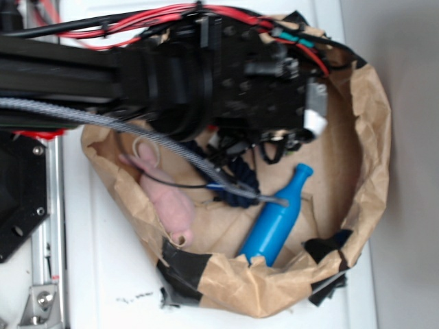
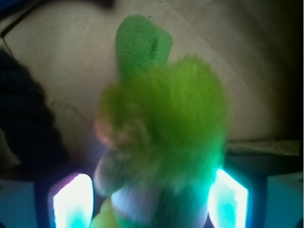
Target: Grab the green animal.
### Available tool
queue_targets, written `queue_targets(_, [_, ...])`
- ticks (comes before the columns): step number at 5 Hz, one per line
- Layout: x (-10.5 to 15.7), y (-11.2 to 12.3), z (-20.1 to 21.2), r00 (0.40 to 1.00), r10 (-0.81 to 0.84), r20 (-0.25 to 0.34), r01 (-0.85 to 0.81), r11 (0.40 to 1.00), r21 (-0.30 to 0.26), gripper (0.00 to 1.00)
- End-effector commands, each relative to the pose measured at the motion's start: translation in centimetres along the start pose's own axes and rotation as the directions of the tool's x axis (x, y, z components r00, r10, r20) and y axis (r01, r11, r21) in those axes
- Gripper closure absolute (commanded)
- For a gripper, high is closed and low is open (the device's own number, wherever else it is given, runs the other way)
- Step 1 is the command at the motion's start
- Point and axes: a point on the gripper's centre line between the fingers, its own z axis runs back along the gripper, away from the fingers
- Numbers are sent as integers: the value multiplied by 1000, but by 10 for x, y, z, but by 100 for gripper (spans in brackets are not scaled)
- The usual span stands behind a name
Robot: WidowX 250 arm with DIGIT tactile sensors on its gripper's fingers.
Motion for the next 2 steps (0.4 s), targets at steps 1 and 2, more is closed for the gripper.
queue_targets(1, [4, 5, 17, 998, 56, 32, -57, 997, 49, 100])
queue_targets(2, [2, 10, 67, 981, 173, 90, -178, 982, 55, 100])
